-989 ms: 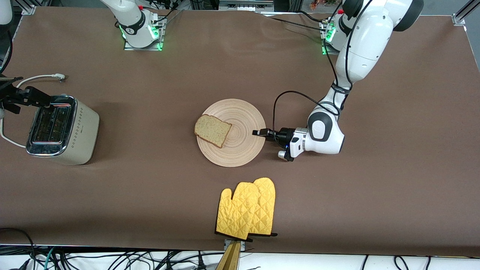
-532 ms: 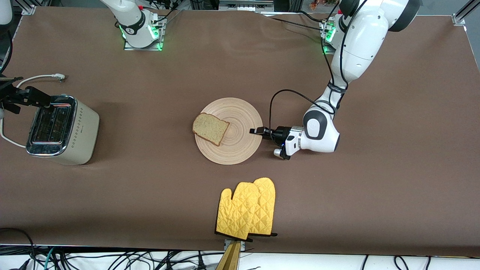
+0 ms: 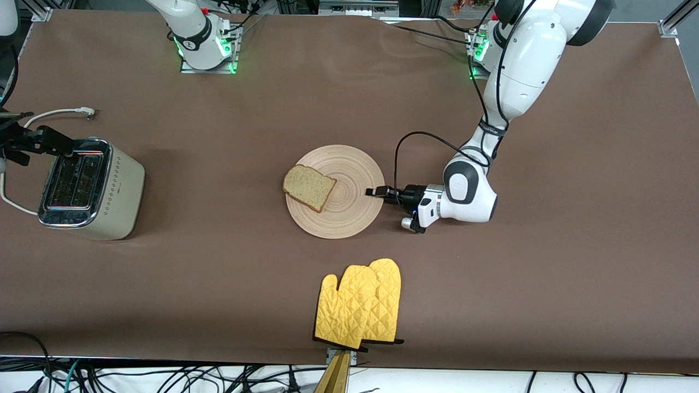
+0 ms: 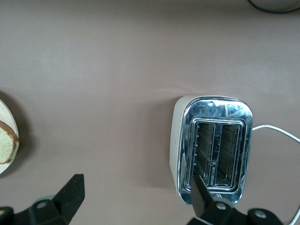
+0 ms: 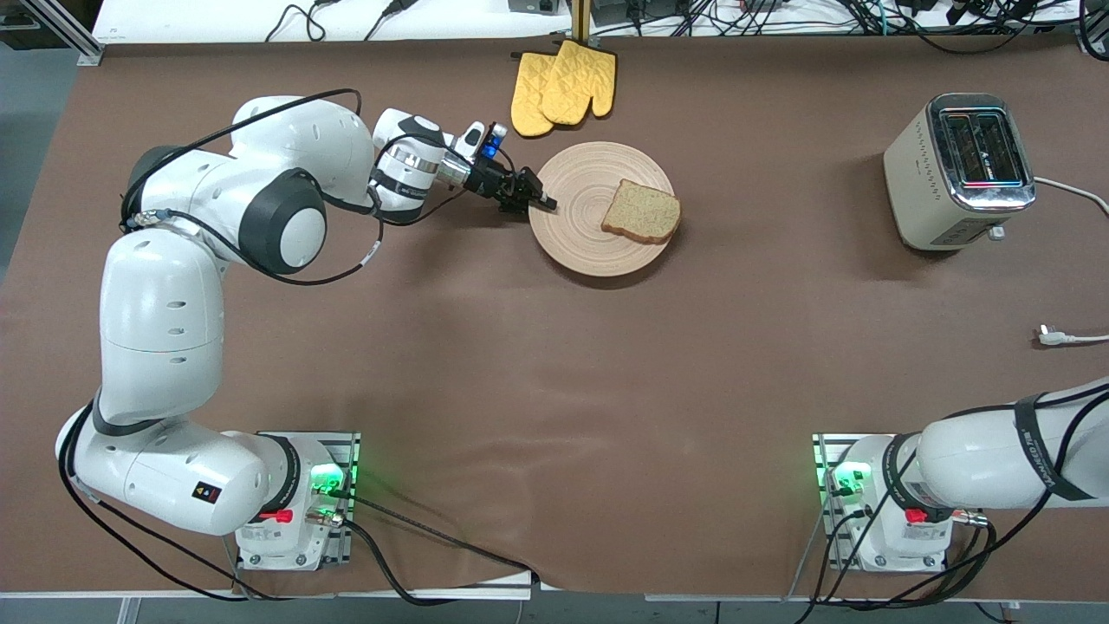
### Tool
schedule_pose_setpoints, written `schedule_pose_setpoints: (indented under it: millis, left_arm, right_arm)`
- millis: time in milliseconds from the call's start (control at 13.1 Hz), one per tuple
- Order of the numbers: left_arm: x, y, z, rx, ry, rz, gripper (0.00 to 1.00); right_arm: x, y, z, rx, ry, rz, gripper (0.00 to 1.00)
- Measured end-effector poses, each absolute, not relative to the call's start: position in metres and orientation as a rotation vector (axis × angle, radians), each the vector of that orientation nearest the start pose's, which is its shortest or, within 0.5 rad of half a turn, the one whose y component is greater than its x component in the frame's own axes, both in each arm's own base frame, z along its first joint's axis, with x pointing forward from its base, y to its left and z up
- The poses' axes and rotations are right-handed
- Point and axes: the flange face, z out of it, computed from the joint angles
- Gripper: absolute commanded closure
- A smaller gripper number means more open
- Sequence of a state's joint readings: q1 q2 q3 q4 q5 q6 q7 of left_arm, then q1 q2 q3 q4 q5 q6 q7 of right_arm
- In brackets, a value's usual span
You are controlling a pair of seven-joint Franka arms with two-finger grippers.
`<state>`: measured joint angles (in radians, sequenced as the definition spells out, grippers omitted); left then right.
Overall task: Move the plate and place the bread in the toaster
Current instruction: 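Release the plate and raise the left gripper back toward rest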
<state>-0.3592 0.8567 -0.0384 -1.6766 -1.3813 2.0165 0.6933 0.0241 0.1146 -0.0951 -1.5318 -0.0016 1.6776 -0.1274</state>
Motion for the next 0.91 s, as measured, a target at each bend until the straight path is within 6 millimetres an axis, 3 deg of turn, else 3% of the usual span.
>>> schedule_pose_setpoints:
  millis: [304,456,532,685,761,913]
  left_arm:
    - [0.572,-0.266,0.119,2.027,-0.013,-0.277,0.00]
    - [0.576,-0.217,0.141,2.068,0.006,-0.244,0.00]
    - [0.579,-0.180,0.159,2.115,-0.012,-0.225,0.00]
    - [0.588,-0.101,0.213,2.262,-0.015,-0.225,0.00]
    - [0.590,-0.074,0.245,2.351,-0.008,-0.231,0.00]
    - [0.590,-0.051,0.311,2.569,-0.061,-0.215,0.00]
  right_arm:
    - [0.597,-0.039,0.587,-3.155,-0.090,-0.047,0.00]
    - [0.597,-0.040,0.586,-3.155,-0.090,-0.047,0.00]
    - [0.597,-0.040,0.586,-3.155,-0.090,-0.047,0.00]
    - [0.597,-0.040,0.586,-3.154,-0.090,-0.046,0.00]
    - [0.598,-0.040,0.586,-3.154,-0.090,-0.045,0.00]
    - [0.598,-0.040,0.586,-3.153,-0.089,-0.044,0.00]
